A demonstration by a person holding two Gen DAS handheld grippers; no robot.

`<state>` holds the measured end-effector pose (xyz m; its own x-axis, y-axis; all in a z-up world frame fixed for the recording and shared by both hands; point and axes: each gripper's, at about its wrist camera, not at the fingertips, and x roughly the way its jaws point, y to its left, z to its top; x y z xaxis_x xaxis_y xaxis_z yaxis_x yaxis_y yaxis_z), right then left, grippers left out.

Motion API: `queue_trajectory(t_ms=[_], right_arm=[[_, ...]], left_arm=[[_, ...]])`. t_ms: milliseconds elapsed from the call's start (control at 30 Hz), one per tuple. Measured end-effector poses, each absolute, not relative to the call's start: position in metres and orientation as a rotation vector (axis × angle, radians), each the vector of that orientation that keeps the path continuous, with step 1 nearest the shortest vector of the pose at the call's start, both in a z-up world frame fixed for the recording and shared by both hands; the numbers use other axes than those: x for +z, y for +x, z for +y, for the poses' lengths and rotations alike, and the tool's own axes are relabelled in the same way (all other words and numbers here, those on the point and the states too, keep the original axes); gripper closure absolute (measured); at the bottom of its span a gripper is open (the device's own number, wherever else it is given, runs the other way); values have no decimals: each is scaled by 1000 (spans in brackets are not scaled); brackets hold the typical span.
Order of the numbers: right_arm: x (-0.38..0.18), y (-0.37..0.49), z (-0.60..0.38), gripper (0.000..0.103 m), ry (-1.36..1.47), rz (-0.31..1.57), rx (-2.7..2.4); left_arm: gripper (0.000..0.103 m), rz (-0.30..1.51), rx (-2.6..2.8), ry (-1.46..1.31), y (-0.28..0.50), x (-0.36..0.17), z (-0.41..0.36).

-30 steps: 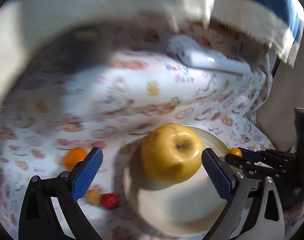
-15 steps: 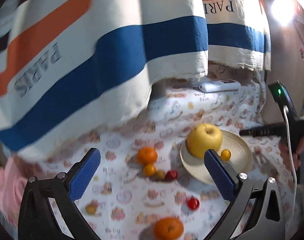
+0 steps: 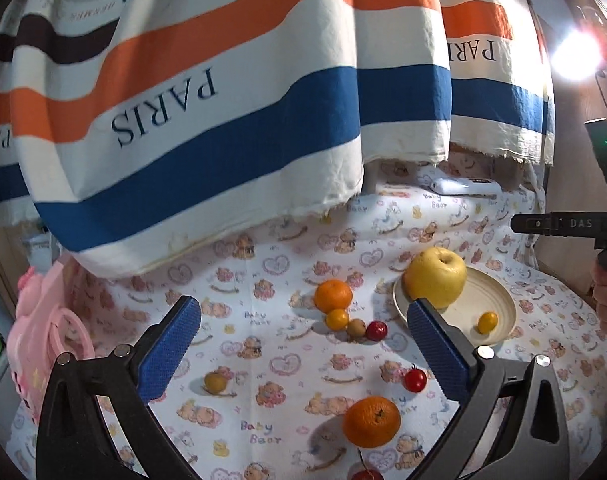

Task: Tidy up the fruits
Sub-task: 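Open both tools and move the left tool to the large orange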

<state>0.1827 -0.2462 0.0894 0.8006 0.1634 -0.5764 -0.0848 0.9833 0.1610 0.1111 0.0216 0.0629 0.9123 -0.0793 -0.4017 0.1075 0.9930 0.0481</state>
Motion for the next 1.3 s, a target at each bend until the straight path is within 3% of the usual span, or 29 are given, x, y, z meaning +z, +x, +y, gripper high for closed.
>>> queue_trajectory(t_ms=[267,367,467,733,900,1300], right_arm=[[85,158,-204,30,112,622,216],[78,158,-193,30,122,630,241],[67,158,-184,21,93,625,248],[47,160,-176,17,86,646,278],[38,164,-177,17,98,659,265],[28,165,-171,17,78,681,264]], left_arm=[[1,584,-91,43,120,46,24],[10,628,-117,46,121,39,23],[10,678,-147,40,124,31,19],[10,791,-237,63,129,9,-3],[21,884,-252,81,136,-10,-13],[33,976,-273,66,150,-35,-17]])
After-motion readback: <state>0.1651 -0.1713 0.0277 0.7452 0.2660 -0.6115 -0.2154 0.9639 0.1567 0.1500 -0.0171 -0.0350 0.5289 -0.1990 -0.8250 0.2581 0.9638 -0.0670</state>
